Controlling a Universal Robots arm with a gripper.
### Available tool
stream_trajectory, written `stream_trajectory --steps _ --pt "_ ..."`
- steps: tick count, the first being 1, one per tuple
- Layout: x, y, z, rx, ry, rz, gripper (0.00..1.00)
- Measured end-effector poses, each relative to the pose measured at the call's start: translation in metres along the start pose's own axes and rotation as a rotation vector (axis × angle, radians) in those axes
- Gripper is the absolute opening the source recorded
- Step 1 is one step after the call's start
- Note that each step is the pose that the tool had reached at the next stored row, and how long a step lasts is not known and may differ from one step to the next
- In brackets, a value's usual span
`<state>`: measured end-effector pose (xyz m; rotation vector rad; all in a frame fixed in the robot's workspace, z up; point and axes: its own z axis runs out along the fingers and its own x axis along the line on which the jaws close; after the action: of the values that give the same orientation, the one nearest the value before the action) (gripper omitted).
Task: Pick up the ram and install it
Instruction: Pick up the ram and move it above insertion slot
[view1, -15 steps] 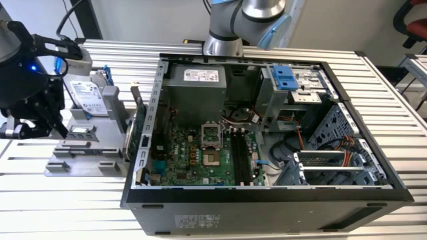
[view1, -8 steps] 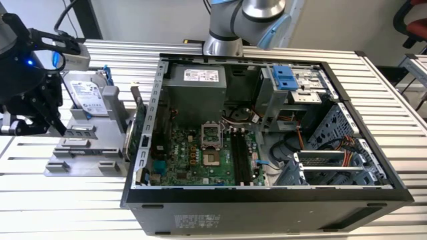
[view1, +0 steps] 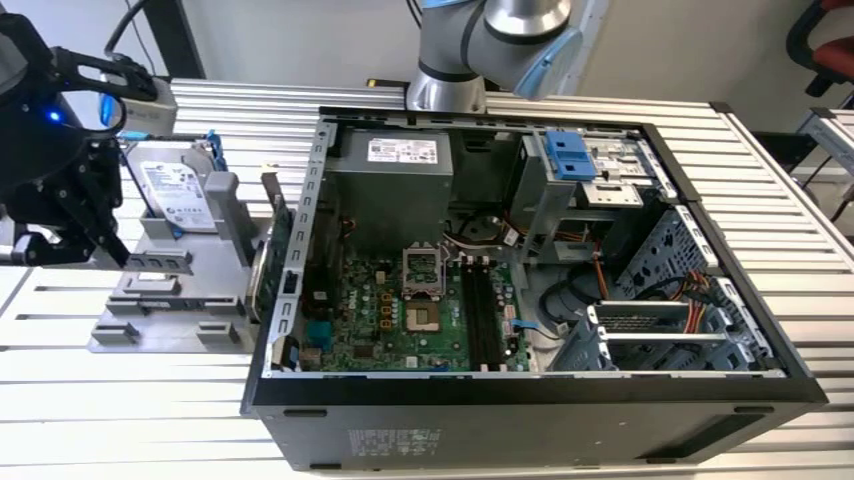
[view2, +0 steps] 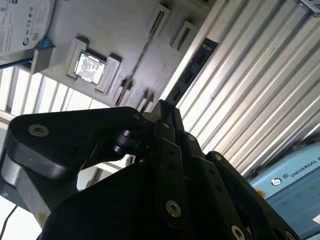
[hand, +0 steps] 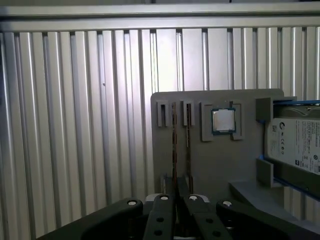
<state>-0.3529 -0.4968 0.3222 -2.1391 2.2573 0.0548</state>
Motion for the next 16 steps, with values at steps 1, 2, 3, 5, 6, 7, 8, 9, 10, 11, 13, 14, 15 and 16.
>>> stream_trajectory --steps 1,2,3,5,6,7,8,9,10,11,13,14,15,16 --pt "0.0000 0.0000 -0.0009 -0.0001 0.0000 0.000 0.00" --pt "-0.0001 0.0000 -0.0018 -0.0002 0.0001 0.000 0.00" --pt "-0.0001 0.0000 -0.0028 -0.0001 0.0001 0.000 0.00" --pt "-0.0002 0.0000 -0.0049 -0.0001 0.0000 0.000 0.00" --pt "-0.0003 0.0000 -0.0060 -0.0001 0.0000 0.000 0.00" --pt "-0.0003 0.0000 -0.0073 -0.0001 0.0001 0.000 0.00" --pt "-0.0004 0.0000 -0.0084 -0.0001 0.0000 0.000 0.00" --pt "-0.0005 0.0000 -0.0097 0.0000 0.0000 0.000 0.00" --pt "-0.0005 0.0000 -0.0112 -0.0001 0.0001 0.000 0.00" --pt "-0.0006 0.0001 -0.0125 -0.0001 0.0000 0.000 0.00" --pt "-0.0007 0.0001 -0.0152 -0.0001 0.0001 0.000 0.00" --pt "-0.0008 0.0001 -0.0166 0.0000 0.0000 0.000 0.00" --pt "-0.0008 0.0001 -0.0181 -0.0001 0.0000 0.000 0.00" --pt "-0.0009 0.0001 -0.0194 -0.0001 0.0000 0.000 0.00"
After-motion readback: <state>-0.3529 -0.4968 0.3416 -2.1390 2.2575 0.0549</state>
